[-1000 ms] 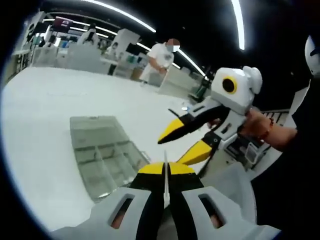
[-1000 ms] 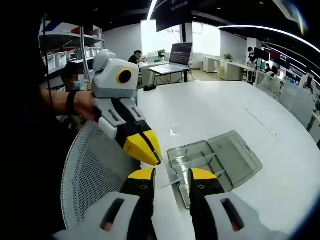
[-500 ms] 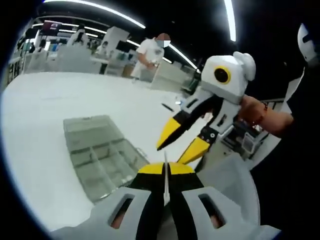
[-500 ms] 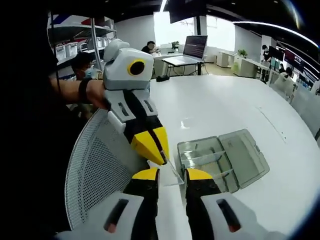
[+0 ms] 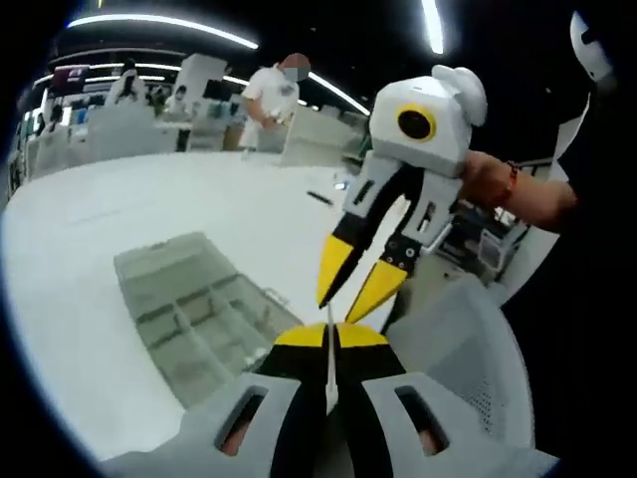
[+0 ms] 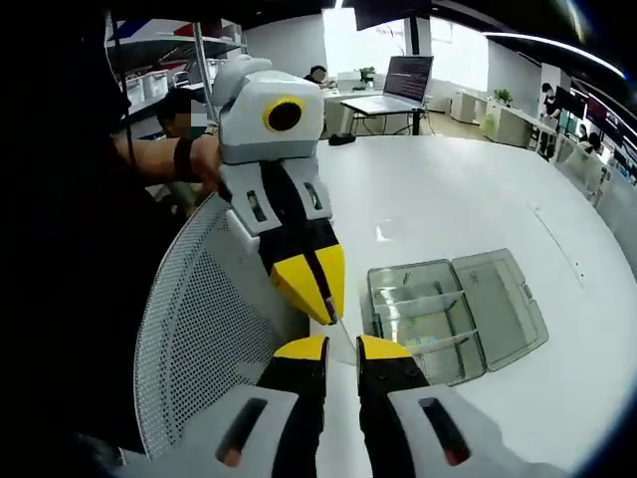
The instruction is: Insert the divider into the dual guide fixture by aligning both edges with the guide slots and pushing it downward to the bottom, including one-sided entry, uneven engagement, binding, and posture correction.
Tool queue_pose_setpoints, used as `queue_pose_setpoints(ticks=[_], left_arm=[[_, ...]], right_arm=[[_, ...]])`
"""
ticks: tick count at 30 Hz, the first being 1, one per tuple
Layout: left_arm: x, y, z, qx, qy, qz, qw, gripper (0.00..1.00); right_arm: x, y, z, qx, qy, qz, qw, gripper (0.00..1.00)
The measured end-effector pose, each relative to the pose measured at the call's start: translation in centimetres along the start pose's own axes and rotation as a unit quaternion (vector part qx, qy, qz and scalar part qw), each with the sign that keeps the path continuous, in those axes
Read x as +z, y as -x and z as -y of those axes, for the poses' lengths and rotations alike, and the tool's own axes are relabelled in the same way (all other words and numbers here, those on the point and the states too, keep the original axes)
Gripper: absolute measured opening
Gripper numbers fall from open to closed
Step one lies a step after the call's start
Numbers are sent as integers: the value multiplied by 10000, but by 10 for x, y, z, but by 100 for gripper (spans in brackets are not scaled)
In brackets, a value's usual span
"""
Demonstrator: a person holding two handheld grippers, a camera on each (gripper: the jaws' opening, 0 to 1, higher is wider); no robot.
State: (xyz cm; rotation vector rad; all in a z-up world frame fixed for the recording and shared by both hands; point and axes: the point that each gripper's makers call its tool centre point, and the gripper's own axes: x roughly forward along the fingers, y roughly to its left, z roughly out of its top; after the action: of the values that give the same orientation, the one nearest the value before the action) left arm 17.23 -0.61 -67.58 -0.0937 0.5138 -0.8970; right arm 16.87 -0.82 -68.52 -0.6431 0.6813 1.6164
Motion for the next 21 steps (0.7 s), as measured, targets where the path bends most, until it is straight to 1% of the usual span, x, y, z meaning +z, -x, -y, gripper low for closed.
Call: queue_pose_setpoints(ticks=[4, 6, 8, 11, 14, 21], left_arm=[[-1, -2, 2, -44, -138, -68, 9999, 0], [0, -4, 4, -81, -202, -70, 9997, 0], [-1, -6, 4, -65, -297, -135, 9994, 0], [-2, -6, 7, -129, -415, -194, 9989, 0], [-1, -5, 9, -170, -608, -176, 9978, 0], [2, -7, 7, -222, -744, -134, 9969, 0]], right_arm=[[-1, -1, -1, 40, 23, -57, 10000, 5], [-3, -2, -2, 78, 53, -120, 9999, 4], [-5, -2, -2, 68, 88, -192, 9998, 3], [-8, -4, -3, 130, 116, -273, 9995, 2], [-11, -5, -5, 184, 199, -371, 9989, 1], [-10, -4, -4, 237, 187, -378, 9988, 0]])
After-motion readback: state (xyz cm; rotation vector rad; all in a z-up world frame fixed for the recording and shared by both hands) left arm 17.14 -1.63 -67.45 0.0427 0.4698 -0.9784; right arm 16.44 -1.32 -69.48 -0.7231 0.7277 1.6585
